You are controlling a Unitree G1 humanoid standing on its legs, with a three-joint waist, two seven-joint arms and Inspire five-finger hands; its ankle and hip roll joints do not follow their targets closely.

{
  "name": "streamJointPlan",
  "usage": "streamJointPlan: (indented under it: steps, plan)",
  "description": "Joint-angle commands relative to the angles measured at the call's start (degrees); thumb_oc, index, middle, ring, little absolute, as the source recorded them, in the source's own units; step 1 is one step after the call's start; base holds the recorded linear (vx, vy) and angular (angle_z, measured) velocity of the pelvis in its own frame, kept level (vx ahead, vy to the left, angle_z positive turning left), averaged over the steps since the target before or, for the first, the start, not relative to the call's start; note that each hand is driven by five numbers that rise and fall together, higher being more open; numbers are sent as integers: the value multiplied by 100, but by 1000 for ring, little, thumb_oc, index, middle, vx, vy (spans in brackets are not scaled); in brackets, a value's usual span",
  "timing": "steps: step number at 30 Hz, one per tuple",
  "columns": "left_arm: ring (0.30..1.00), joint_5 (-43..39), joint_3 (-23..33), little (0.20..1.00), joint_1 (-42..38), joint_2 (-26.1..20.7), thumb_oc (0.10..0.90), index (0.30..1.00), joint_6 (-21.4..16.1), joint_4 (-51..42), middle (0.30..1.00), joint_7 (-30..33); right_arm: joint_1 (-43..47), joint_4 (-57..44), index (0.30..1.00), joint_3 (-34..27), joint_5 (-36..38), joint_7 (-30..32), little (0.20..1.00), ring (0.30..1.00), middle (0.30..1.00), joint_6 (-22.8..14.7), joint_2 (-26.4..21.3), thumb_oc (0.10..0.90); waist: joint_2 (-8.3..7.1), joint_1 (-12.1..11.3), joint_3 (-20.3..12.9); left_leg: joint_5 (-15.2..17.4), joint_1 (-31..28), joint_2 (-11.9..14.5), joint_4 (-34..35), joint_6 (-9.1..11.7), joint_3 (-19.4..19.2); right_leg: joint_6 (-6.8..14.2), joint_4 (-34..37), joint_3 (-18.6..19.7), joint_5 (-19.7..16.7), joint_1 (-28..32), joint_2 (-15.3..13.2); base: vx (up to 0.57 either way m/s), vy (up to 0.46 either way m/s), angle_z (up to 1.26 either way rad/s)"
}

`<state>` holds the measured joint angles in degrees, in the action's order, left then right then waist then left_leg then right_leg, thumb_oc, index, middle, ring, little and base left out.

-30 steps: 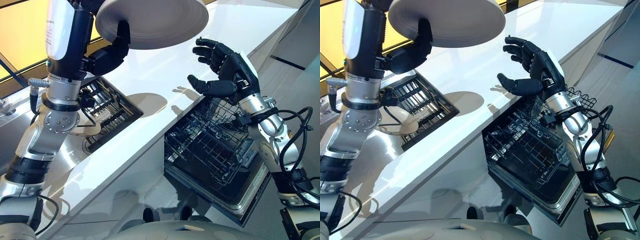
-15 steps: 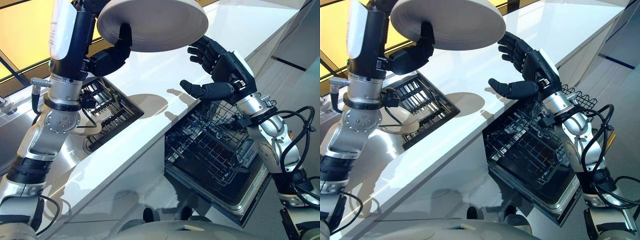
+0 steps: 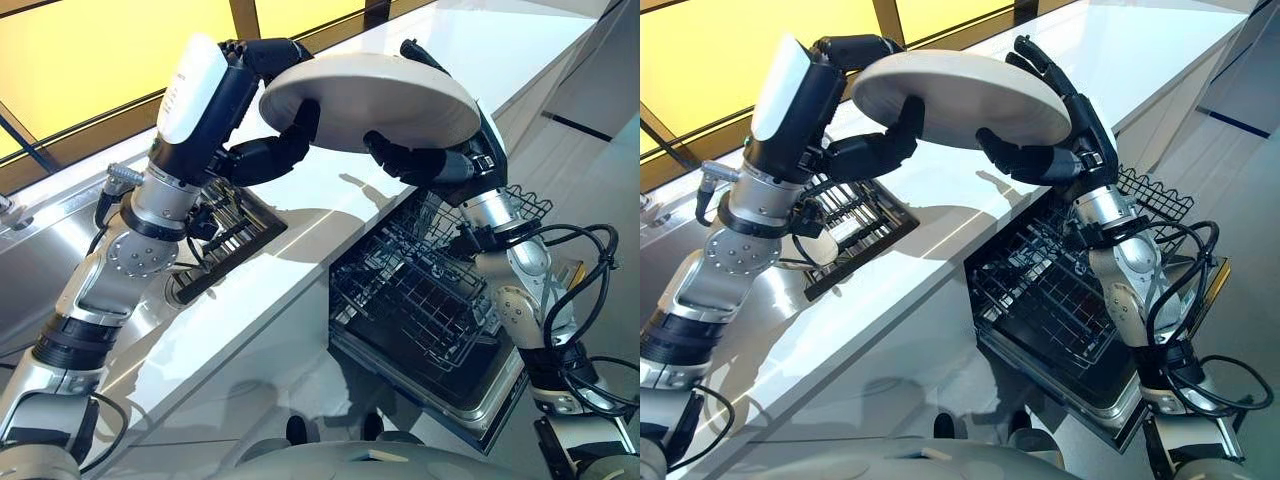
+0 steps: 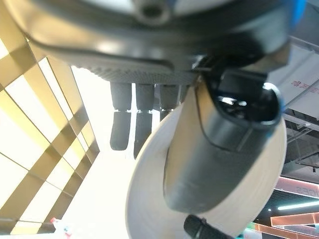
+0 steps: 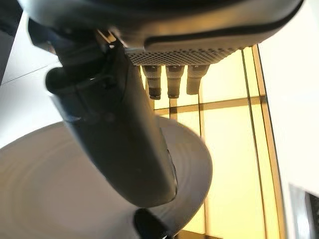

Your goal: Pick up plates and place into dishwasher.

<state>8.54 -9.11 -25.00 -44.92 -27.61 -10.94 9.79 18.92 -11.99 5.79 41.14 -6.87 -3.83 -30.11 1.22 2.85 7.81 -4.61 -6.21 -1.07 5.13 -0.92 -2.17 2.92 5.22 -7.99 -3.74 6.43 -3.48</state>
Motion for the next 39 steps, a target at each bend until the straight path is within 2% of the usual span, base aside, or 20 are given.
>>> streamJointPlan:
  steps: [1,5,9,12,21,26,27,28,30,33,39]
  plan:
    - [300,-602,-110,200,-942,-21,100,300,-157,36,300,75,1101,-650,900,-146,388,-106,900,900,900,-639,109,800,-90,-61,-585,778,-199,-296,-13,-47,-141,76,-261,-131,581,130,369,0,0,0]
    - [300,-500,-162,200,-1020,-47,100,300,-159,99,300,33,1158,-629,900,-129,479,-232,900,900,900,-525,117,800,-94,-65,-601,764,-176,-297,-13,-43,-143,69,-242,-139,567,119,373,0,0,0]
    - [300,-474,-171,200,-1066,-94,100,300,-100,213,300,29,1147,-612,900,-108,727,-643,900,900,900,-420,138,800,-100,-68,-610,764,-168,-297,-13,-43,-157,64,-219,-151,568,129,375,0,0,0]
    - [300,-519,-161,200,-1091,-140,100,300,10,287,300,10,1166,-632,900,-100,862,-792,900,900,900,-445,117,800,-103,-68,-618,762,-165,-290,-13,-39,-180,61,-202,-171,561,135,373,0,0,0]
    - [300,-1188,-166,200,-974,41,100,300,443,789,300,-383,1276,-777,900,-127,1813,-1578,900,900,900,-640,417,800,-97,-89,-617,750,-174,-291,-13,-56,-142,39,-193,-146,562,159,384,0,0,0]
    - [300,-1431,-205,200,-970,153,100,300,601,1184,300,-456,1410,-817,900,-193,2233,-1694,900,900,900,-1024,615,800,-92,-98,-629,752,-190,-294,-13,-72,-123,35,-206,-121,569,166,389,0,0,0]
    - [300,-1454,-195,200,-956,174,100,300,618,1265,300,-475,1429,-825,754,-226,2247,-1693,730,754,754,-1086,660,630,-89,-101,-631,752,-193,-292,-13,-75,-118,33,-209,-119,569,166,390,0,0,0]
    - [300,-1470,-197,200,-954,184,100,300,633,1329,300,-468,1460,-829,300,-252,2234,-1662,200,300,300,-1133,676,100,-84,-101,-633,752,-197,-293,-13,-78,-112,32,-213,-110,572,168,390,0,0,0]
    - [300,-1535,-203,200,-968,188,100,300,596,1462,300,-455,1509,-817,300,-280,2210,-1567,200,300,300,-1124,675,100,-82,-100,-636,750,-198,-294,-13,-81,-103,26,-223,-97,575,163,393,0,0,0]
    - [300,-1580,-155,200,-968,179,100,300,446,1572,300,-409,1490,-742,300,-340,2126,-1403,200,300,300,-917,662,100,-79,-92,-646,751,-204,-295,-13,-83,-80,16,-240,-74,590,161,402,34,-5,3]
    - [300,-1011,-27,200,-1097,-8,100,300,-141,1259,300,32,1278,-593,300,-362,2094,-1235,200,300,300,-83,581,100,-97,-75,-661,742,-181,-294,-13,-77,-19,-5,-251,-33,605,145,419,27,-3,5]
